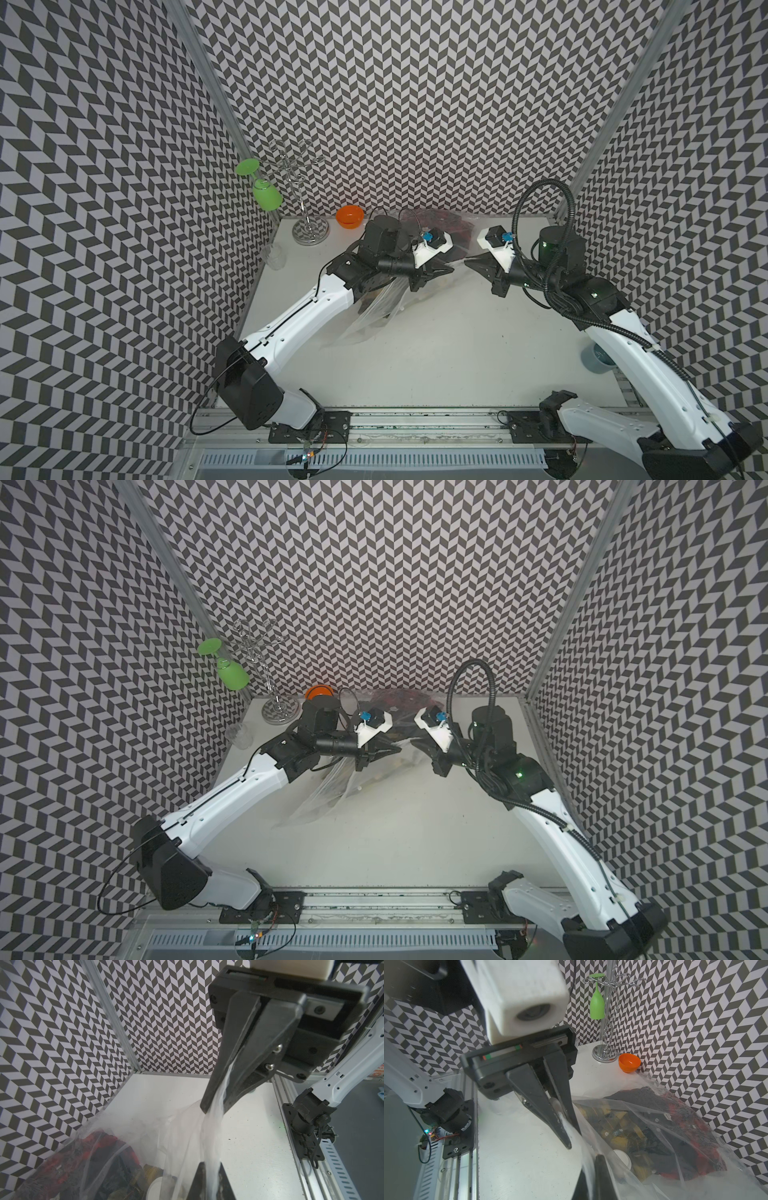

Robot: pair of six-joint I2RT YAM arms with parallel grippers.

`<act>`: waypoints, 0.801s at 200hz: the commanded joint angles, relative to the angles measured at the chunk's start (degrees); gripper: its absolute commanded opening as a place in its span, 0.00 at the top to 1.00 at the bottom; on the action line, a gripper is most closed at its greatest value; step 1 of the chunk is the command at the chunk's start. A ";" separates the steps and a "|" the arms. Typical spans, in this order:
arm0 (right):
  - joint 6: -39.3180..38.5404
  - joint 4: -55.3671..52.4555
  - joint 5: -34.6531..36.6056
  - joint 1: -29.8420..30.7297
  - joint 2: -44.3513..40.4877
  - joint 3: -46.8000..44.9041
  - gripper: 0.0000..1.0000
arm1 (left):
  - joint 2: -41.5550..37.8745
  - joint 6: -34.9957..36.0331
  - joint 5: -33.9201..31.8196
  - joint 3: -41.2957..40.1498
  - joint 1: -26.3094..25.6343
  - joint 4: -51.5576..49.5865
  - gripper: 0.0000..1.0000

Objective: Place the folded shirt into the vacuum bag
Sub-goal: Close the vacuum bag at the center of the board.

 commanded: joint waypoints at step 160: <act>0.91 4.95 0.54 0.31 -1.76 0.15 1.00 | -2.89 -1.59 -0.39 -2.56 2.22 0.25 0.70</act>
